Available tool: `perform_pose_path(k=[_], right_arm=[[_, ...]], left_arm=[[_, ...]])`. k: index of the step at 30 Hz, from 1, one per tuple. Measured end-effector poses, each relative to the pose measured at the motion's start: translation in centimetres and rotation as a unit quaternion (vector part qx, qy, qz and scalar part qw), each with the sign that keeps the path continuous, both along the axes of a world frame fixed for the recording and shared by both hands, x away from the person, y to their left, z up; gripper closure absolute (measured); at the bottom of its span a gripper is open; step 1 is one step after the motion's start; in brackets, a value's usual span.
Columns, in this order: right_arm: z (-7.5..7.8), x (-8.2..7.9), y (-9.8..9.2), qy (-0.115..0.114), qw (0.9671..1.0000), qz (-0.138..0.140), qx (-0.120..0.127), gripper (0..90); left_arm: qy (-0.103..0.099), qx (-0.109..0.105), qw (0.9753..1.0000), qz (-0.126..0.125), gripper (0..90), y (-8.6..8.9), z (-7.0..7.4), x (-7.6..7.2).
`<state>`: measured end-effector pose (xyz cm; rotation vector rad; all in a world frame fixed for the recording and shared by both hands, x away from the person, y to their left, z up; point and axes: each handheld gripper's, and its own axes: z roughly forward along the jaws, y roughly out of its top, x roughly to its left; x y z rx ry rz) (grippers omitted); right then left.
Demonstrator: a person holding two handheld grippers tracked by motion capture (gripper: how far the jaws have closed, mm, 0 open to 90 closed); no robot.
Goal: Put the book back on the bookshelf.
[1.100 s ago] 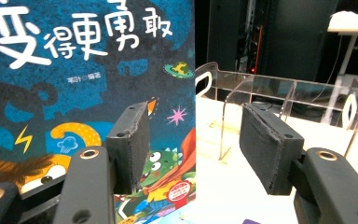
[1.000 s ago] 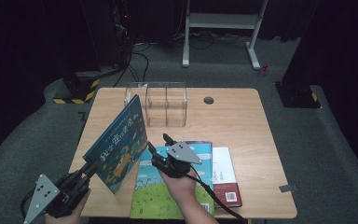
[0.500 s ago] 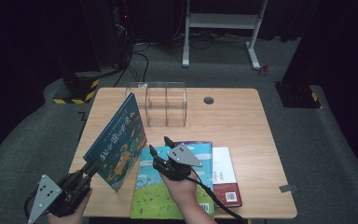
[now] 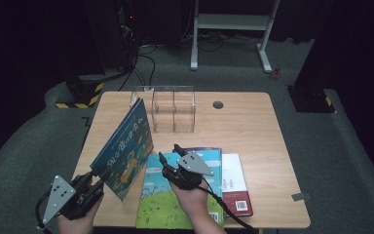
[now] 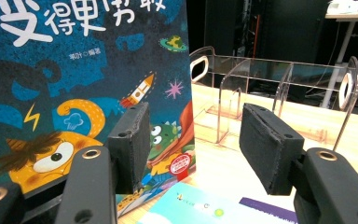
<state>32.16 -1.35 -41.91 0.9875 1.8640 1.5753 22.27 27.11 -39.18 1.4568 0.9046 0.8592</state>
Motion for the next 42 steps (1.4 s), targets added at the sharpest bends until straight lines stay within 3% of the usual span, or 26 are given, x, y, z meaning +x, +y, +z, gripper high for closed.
perform_pose_path(k=[2,7,14,19,26,35,42], right_arm=[[-0.1,0.0,-0.1,0.0,1.0,-0.001,0.001,43.3],[-0.3,0.0,-0.3,0.003,1.0,-0.002,0.002,43.3],[-0.4,-0.1,-1.2,0.005,1.0,-0.008,0.001,43.3],[-0.5,-0.2,-2.1,0.006,0.9999,-0.015,-0.003,43.3],[-0.7,-0.6,-4.9,0.007,0.9993,-0.034,-0.016,43.2],[-1.9,-0.9,-10.1,0.017,0.9963,-0.076,-0.038,42.7],[-2.9,-0.9,-12.4,0.027,0.9944,-0.092,-0.045,42.7]], left_arm=[[-0.002,0.008,1.0,0.006,78.6,-0.3,0.0,0.3],[0.009,0.002,0.9999,0.007,75.1,-0.6,-0.1,1.2],[0.01,-0.001,0.9998,0.02,78.7,-0.5,-0.4,1.7],[0.027,0.002,0.9993,0.026,77.7,-0.4,-0.5,2.2],[0.044,0.016,0.9985,0.028,76.7,-0.7,-0.9,2.7],[0.052,0.028,0.9979,0.028,78.0,-1.3,-1.2,3.0],[0.058,0.03,0.9973,0.031,79.9,-1.2,-1.4,3.1]])
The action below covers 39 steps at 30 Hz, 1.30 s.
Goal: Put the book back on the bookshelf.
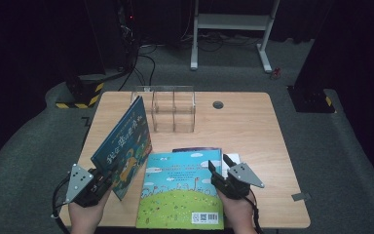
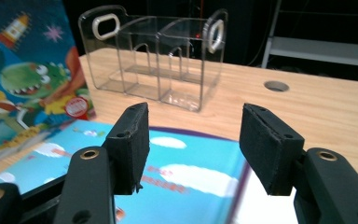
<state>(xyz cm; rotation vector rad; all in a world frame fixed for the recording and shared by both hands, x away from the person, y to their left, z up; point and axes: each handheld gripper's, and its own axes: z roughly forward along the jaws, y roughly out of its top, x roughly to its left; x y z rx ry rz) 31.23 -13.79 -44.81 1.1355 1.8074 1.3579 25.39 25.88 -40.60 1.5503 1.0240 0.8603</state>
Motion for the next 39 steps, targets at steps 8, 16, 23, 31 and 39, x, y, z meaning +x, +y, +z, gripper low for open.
perform_pose_path(k=[8,16,23,31,39], right_arm=[[-0.9,-0.3,-2.2,0.009,0.9997,-0.019,0.01,42.7],[-1.8,-0.4,-2.9,0.023,0.9993,-0.025,0.017,42.9],[-1.9,-0.3,-3.5,0.024,0.9988,-0.034,0.027,43.0],[-1.9,-0.3,-3.5,0.026,0.9987,-0.033,0.03,43.0],[-2.0,-0.3,-3.5,0.029,0.9986,-0.033,0.03,43.1]], left_arm=[[0.003,-0.014,0.9998,0.011,83.0,0.5,0.0,0.2],[-0.014,-0.035,0.9992,0.015,83.2,0.6,0.8,0.9],[-0.01,-0.007,0.9999,0.001,83.2,-0.2,1.4,1.5],[-0.008,0.002,0.9999,-0.01,83.0,-0.1,1.7,1.8],[-0.013,-0.039,0.9992,0.003,83.2,0.6,1.9,2.5]])
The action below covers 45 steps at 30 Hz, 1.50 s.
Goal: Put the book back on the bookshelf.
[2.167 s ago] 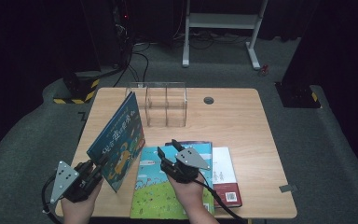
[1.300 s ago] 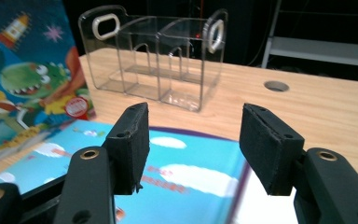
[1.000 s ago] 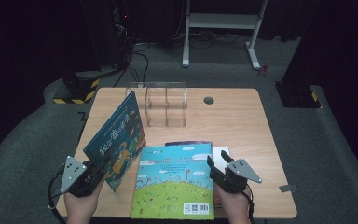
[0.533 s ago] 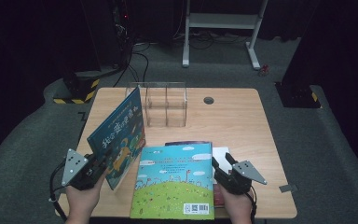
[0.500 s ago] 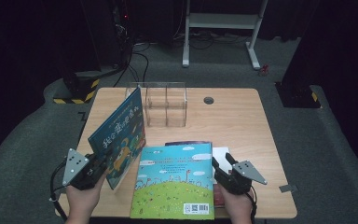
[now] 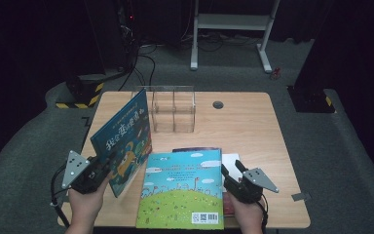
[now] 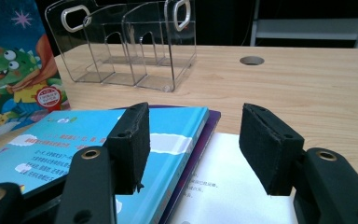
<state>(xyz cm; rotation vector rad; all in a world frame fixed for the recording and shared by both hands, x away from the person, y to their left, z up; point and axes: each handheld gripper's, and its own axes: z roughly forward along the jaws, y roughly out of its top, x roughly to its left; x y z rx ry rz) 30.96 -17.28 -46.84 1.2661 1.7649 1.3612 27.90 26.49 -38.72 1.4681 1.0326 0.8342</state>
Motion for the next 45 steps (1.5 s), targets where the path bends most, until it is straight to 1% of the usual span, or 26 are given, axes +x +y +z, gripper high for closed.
perform_pose_path(k=[3,8,13,15,17,21,23,25,26,29,32,35,38,45], right_arm=[[-0.1,0.1,0.0,0.001,1.0,0.0,0.0,43.1],[-0.1,0.1,-0.1,0.002,1.0,0.0,0.003,43.1],[-0.1,0.1,-0.2,0.002,1.0,0.0,0.006,43.3],[-0.1,0.1,-0.2,0.003,1.0,0.0,0.006,43.3],[-0.1,0.1,-0.2,0.003,1.0,0.0,0.007,43.3],[-0.1,0.1,-0.2,0.004,1.0,0.001,0.008,43.4],[-0.1,0.1,-0.2,0.004,1.0,0.001,0.009,43.4],[-0.1,0.1,-0.3,0.004,0.9999,0.001,0.01,43.5],[-0.1,0.1,-0.3,0.004,0.9999,0.0,0.011,43.5],[-0.1,0.2,-0.4,0.005,0.9999,0.0,0.013,43.5],[-0.1,0.1,-0.4,0.004,0.9999,0.0,0.014,43.6],[-0.1,0.2,-0.5,0.005,0.9998,-0.001,0.017,43.6],[-0.1,0.2,-0.6,0.005,0.9998,0.0,0.019,43.6],[-0.1,0.3,-0.8,0.005,0.9998,-0.002,0.02,43.8]], left_arm=[[-0.002,-0.015,0.9999,0.002,83.3,0.3,0.3,0.4],[-0.002,-0.02,0.9998,0.001,83.5,0.4,1.0,1.1],[-0.009,-0.026,0.9996,0.001,83.5,0.6,1.8,1.5],[-0.012,-0.034,0.9994,0.001,83.6,0.8,2.1,1.6],[-0.014,-0.043,0.999,-0.003,83.6,0.9,2.5,1.8],[-0.027,-0.036,0.999,0.004,83.6,0.8,3.4,2.4],[-0.03,-0.042,0.9987,0.007,83.6,0.8,3.8,2.8],[-0.032,-0.051,0.9981,0.009,83.6,0.9,4.1,3.3],[-0.033,-0.053,0.998,0.012,83.6,0.9,4.2,3.6],[-0.04,-0.049,0.9977,0.027,83.6,0.7,4.6,4.5],[-0.044,-0.053,0.9969,0.038,83.6,0.7,4.7,5.5],[-0.045,-0.055,0.9964,0.047,83.6,0.8,4.8,6.5],[-0.043,-0.05,0.9963,0.056,83.6,0.8,4.6,7.6],[-0.045,-0.056,0.9955,0.063,83.6,0.6,4.6,10.0]])
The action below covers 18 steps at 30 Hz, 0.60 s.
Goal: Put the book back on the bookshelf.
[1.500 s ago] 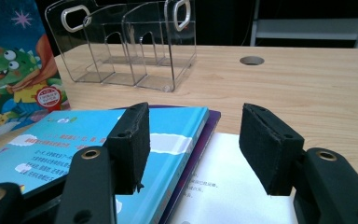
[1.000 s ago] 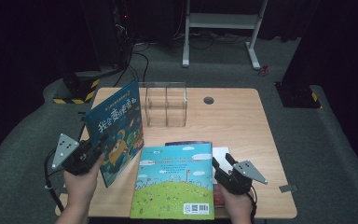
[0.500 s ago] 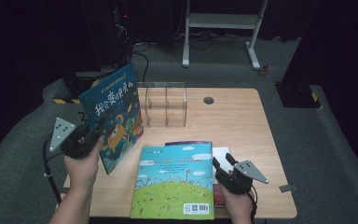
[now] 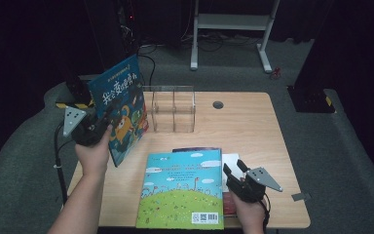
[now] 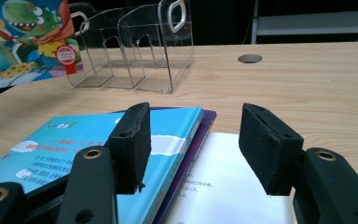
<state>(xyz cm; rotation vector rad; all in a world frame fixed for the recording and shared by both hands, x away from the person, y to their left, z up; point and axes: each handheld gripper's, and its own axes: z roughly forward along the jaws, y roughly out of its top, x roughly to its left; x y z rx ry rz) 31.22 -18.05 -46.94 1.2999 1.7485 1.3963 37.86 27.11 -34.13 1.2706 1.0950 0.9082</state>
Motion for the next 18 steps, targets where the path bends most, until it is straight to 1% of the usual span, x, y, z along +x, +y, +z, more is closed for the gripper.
perform_pose_path(k=[5,7,11,15,18], right_arm=[[0.0,0.0,0.0,-0.001,1.0,-0.001,0.0,43.8],[-0.1,0.0,0.0,0.0,1.0,0.0,0.0,43.8],[-0.1,0.0,0.0,0.001,1.0,0.0,0.0,43.9],[-0.1,0.0,0.0,0.001,1.0,0.0,-0.001,43.9],[-0.1,0.0,0.0,0.001,1.0,-0.001,-0.001,44.0]], left_arm=[[0.0,-0.004,1.0,0.002,83.6,-0.2,0.0,1.5],[0.0,0.0,1.0,0.006,83.6,-0.4,0.0,2.1],[0.007,0.001,0.9999,0.009,83.6,-0.7,-0.4,3.7],[0.008,-0.003,0.9999,0.012,83.6,-1.0,-0.8,4.9],[0.008,-0.002,0.9999,0.013,83.6,-1.4,-1.0,5.7]])
